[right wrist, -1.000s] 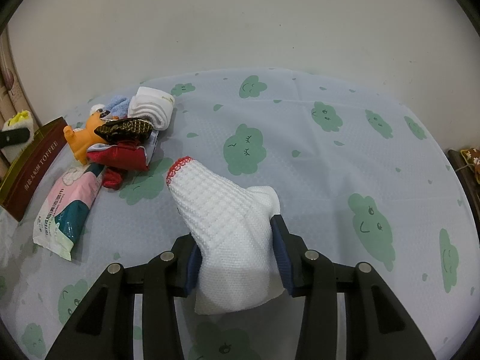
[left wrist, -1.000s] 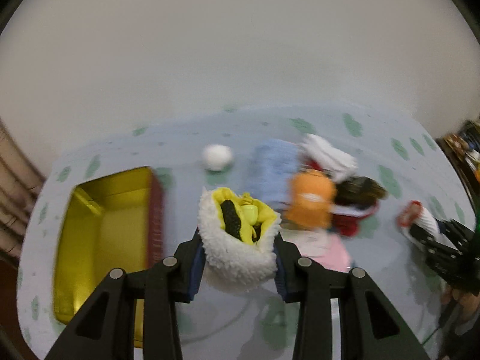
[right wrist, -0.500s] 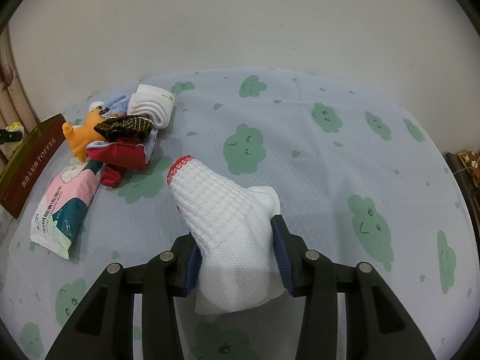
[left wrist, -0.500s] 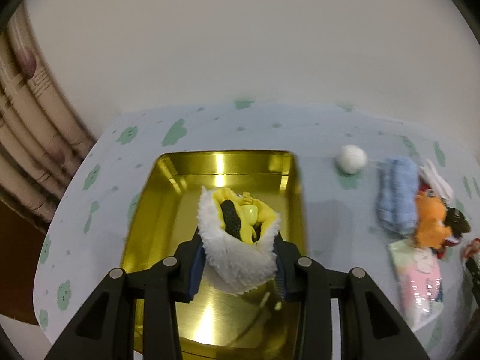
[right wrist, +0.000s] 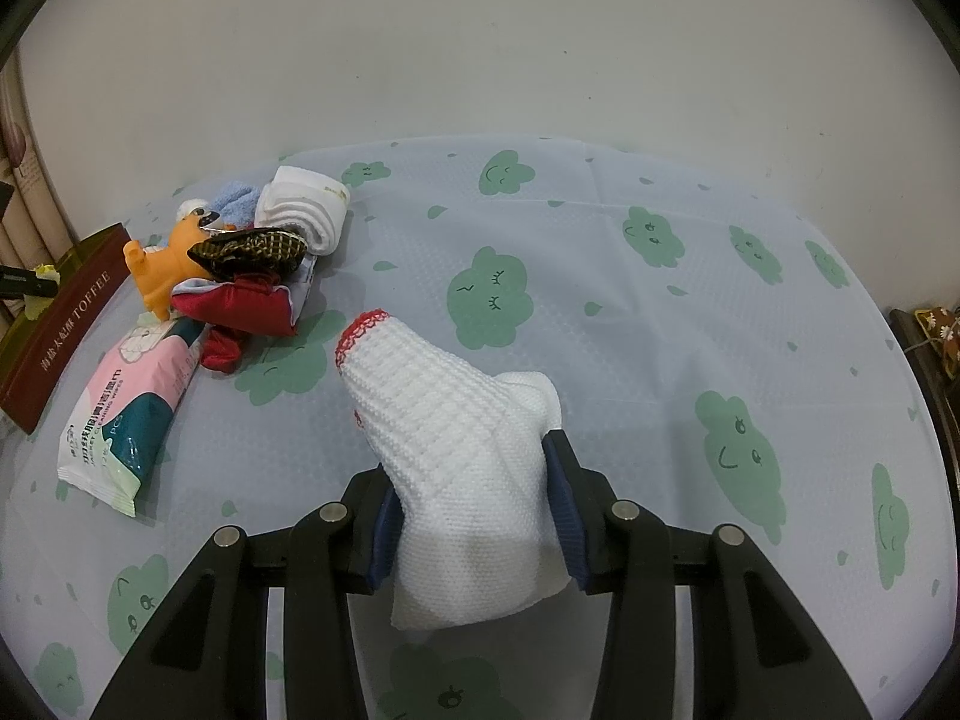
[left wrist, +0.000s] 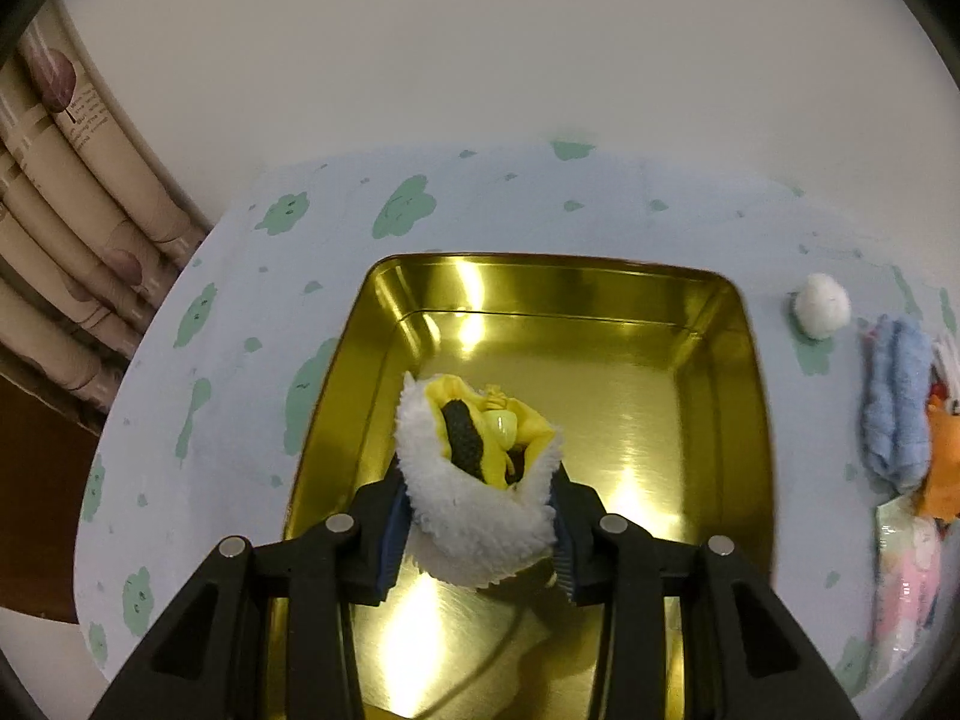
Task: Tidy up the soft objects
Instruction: 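Carry the white fluffy sock with the left gripper into the tin, then open the left gripper to release the fluffy sock in the tin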
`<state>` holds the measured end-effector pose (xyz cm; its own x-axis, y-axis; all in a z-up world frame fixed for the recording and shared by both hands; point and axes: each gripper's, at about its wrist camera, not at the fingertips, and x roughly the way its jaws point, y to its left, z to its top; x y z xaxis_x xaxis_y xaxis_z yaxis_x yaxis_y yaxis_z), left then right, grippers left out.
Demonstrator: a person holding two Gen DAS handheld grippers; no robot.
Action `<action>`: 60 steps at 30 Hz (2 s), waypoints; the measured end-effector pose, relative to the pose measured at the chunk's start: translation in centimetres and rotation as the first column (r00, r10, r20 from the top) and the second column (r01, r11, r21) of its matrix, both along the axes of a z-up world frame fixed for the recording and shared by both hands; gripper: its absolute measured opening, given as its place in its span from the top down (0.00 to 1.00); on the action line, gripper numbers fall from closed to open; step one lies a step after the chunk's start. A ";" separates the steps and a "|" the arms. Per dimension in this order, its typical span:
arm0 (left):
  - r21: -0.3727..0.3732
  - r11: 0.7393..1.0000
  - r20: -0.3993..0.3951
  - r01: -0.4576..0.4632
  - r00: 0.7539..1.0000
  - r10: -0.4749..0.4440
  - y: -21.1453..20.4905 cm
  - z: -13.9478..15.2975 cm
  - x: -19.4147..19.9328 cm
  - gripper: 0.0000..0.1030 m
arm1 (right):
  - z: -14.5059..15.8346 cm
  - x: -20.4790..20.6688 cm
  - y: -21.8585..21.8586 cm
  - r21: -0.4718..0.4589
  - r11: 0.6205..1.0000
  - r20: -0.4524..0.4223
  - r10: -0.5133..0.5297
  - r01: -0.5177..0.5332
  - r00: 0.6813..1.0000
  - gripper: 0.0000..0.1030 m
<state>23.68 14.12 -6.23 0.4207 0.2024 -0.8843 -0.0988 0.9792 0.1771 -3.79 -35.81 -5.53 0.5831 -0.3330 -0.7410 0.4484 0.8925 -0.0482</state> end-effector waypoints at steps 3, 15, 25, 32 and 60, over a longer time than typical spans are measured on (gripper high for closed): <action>0.016 1.000 -0.010 0.005 1.000 -0.005 0.4 -0.5 0.3 0.60 | 0.0 0.0 0.0 0.001 1.000 0.000 0.000 0.000 1.000 0.60; -0.010 0.999 -0.019 0.034 0.999 -0.034 0.5 -0.8 0.5 0.56 | 0.1 0.0 0.0 -0.009 1.000 -0.006 0.001 -0.001 1.000 0.59; -0.057 0.998 -0.015 0.018 1.000 -0.019 1.2 0.0 0.5 0.48 | 0.0 0.3 0.3 -0.024 1.000 -0.016 0.003 -0.004 1.000 0.58; -0.018 0.999 0.044 0.035 0.998 -0.034 0.9 1.6 -1.4 0.48 | 0.1 0.3 0.2 -0.026 1.000 -0.018 0.003 -0.004 1.000 0.58; 0.105 0.988 0.333 -0.113 0.940 0.073 3.5 4.6 -13.3 0.48 | 2.7 1.4 2.9 -0.029 0.999 -0.023 -0.020 0.020 1.000 0.71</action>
